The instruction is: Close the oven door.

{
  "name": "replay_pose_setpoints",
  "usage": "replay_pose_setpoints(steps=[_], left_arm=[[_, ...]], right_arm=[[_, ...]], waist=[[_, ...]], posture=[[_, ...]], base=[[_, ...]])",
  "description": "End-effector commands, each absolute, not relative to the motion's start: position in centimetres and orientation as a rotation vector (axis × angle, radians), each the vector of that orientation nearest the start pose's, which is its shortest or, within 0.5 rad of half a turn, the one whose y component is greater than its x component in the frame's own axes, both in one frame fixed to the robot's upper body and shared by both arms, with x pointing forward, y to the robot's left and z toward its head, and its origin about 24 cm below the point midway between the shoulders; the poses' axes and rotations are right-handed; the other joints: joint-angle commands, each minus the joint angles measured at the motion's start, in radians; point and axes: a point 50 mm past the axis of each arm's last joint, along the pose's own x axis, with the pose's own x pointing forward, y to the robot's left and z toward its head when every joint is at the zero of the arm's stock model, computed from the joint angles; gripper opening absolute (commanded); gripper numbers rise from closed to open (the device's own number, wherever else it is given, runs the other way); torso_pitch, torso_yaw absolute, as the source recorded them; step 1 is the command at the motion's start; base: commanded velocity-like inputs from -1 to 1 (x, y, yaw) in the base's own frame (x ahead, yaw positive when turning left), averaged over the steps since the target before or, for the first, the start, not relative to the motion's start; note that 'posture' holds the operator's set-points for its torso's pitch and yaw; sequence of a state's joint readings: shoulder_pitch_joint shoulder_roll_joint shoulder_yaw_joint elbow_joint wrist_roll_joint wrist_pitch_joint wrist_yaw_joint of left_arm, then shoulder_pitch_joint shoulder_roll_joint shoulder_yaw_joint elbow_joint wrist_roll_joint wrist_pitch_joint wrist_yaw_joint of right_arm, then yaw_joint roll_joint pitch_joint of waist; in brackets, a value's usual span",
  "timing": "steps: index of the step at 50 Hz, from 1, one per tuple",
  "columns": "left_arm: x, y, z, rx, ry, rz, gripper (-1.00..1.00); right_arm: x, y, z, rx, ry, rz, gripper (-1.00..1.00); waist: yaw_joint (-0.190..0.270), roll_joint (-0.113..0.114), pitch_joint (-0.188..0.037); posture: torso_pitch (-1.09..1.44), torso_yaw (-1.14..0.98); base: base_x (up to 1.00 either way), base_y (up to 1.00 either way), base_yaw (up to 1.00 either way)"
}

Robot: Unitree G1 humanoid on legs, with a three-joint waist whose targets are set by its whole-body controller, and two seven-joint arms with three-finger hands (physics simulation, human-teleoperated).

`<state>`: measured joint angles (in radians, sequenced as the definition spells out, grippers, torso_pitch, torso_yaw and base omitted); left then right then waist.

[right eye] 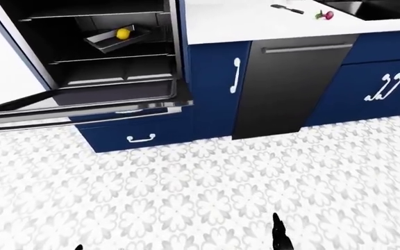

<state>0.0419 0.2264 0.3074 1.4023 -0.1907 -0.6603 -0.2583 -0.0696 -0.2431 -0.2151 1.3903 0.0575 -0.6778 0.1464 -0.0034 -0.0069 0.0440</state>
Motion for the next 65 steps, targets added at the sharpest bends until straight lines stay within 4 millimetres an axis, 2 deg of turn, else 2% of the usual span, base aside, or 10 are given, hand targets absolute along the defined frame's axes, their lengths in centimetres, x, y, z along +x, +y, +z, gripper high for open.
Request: replay_pose_setpoints(steps=[1, 7, 12, 20, 21, 36, 37, 45, 49, 65], left_arm=[[8.6, 26.6, -13.2, -0.07, 0.665, 0.297, 1.0], [8.7, 26.8, -13.2, -0.066, 0.668, 0.301, 1.0], [8.6, 26.8, -13.2, -0.065, 0.667, 0.302, 1.0], [8.5, 26.7, -13.3, -0.064, 0.668, 0.303, 1.0], [8.4, 26.7, -13.3, -0.064, 0.669, 0.302, 1.0], [8.4, 26.6, -13.4, -0.086, 0.681, 0.294, 1.0], [8.4, 26.6, -13.4, -0.087, 0.68, 0.294, 1.0], [8.3, 26.5, -13.5, -0.089, 0.69, 0.291, 1.0], [8.2, 26.4, -13.5, -0.093, 0.691, 0.29, 1.0], [7.6, 26.5, -13.6, -0.099, 0.703, 0.303, 1.0]], right_arm=[[14.1, -26.2, -11.6, -0.096, 0.552, -0.195, 1.0], [14.0, -26.1, -11.6, -0.099, 0.553, -0.193, 1.0], [13.9, -26.2, -11.7, -0.103, 0.557, -0.191, 1.0], [14.0, -26.3, -11.6, -0.115, 0.562, -0.186, 1.0], [14.0, -26.2, -11.7, -0.115, 0.562, -0.185, 1.0], [13.6, -26.0, -11.9, -0.108, 0.576, -0.179, 1.0], [13.6, -26.0, -11.9, -0.108, 0.576, -0.178, 1.0], [13.4, -26.0, -12.0, -0.106, 0.587, -0.172, 1.0], [13.5, -26.1, -12.0, -0.106, 0.588, -0.174, 1.0], [13.3, -26.0, -12.1, -0.104, 0.595, -0.171, 1.0]], waist=[[-0.001, -0.003, -0.007], [-0.009, -0.087, -0.013], [-0.018, -0.057, -0.024], [-0.004, 0.129, -0.037], [0.0, 0.063, -0.023], [-0.01, -0.101, -0.022], [-0.022, -0.045, -0.01], [-0.017, -0.009, -0.009], [-0.005, 0.123, -0.034], [-0.013, -0.102, -0.023]], posture=[[0.0, 0.0], [0.0, 0.0], [0.0, 0.0], [0.0, 0.0], [0.0, 0.0], [0.0, 0.0], [0.0, 0.0], [0.0, 0.0], [0.0, 0.0], [0.0, 0.0]], base=[[0.0, 0.4, 0.0], [0.0, 0.4, 0.0], [0.0, 0.4, 0.0], [0.0, 0.4, 0.0], [0.0, 0.4, 0.0], [0.0, 0.4, 0.0], [0.0, 0.4, 0.0], [0.0, 0.4, 0.0], [0.0, 0.39, 0.0], [0.0, 0.4, 0.0]])
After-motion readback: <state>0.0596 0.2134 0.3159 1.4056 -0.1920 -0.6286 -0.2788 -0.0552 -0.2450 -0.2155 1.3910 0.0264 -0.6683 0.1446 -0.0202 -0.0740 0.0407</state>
